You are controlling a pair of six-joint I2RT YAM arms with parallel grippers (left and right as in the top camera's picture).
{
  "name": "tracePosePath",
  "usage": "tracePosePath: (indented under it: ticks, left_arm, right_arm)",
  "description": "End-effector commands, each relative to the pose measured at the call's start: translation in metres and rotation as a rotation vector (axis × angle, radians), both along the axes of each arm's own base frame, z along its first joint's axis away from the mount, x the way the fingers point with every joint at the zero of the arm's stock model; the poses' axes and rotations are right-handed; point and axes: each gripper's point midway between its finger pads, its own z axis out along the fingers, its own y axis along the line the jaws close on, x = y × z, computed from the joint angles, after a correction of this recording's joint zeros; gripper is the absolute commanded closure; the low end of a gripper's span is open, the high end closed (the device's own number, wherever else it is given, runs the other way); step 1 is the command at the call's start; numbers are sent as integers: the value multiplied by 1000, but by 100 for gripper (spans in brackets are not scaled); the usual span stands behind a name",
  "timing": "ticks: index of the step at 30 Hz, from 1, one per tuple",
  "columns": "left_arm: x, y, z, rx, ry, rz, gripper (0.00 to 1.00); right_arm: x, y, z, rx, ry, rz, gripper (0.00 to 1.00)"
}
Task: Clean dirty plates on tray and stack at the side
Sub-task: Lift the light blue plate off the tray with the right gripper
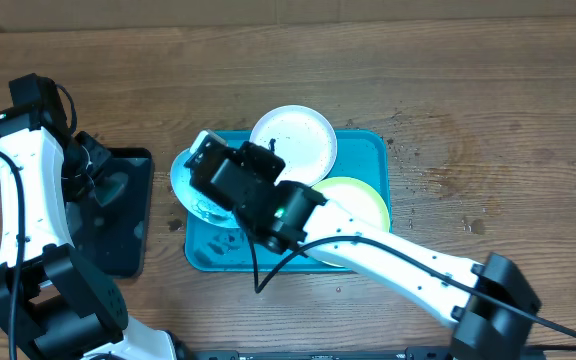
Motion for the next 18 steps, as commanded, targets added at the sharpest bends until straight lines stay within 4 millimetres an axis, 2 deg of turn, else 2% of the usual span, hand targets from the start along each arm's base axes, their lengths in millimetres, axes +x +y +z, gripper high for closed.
tracePosePath:
  ticks: [1, 3, 6, 7, 8, 10, 11, 13, 15, 18]
  left_arm:
    - [2, 1, 8, 7, -23, -16, 96]
    - [2, 1, 8, 7, -23, -16, 96]
    - [1, 1, 8, 7, -21, -16, 96]
    - [1, 1, 8, 7, -21, -16, 96]
    - [2, 1, 8, 7, -22, -16, 96]
    - [2, 1, 8, 7, -23, -16, 96]
    - [2, 1, 8, 7, -23, -16, 96]
    - [2, 1, 8, 7, -23, -16, 96]
    - [2, 1, 8, 7, -22, -16, 96]
    - [2, 1, 8, 6, -23, -16, 96]
  right_arm:
    - [10, -22, 67, 265, -16, -105, 96]
    - [6, -24, 78, 373, 69, -71, 96]
    - [-12, -23, 84, 503, 287, 94, 96]
    - [-12, -36, 80, 538, 385, 119, 96]
    - [-8, -44, 75, 536, 410, 102, 96]
    - [0, -58, 63, 513, 427, 60, 96]
    - [2, -63, 51, 464, 429, 59, 96]
    - [5, -68, 39, 404, 401, 29, 96]
    - [10, -73, 29, 299, 327, -19, 96]
    - [19, -82, 29, 110, 144, -112, 96]
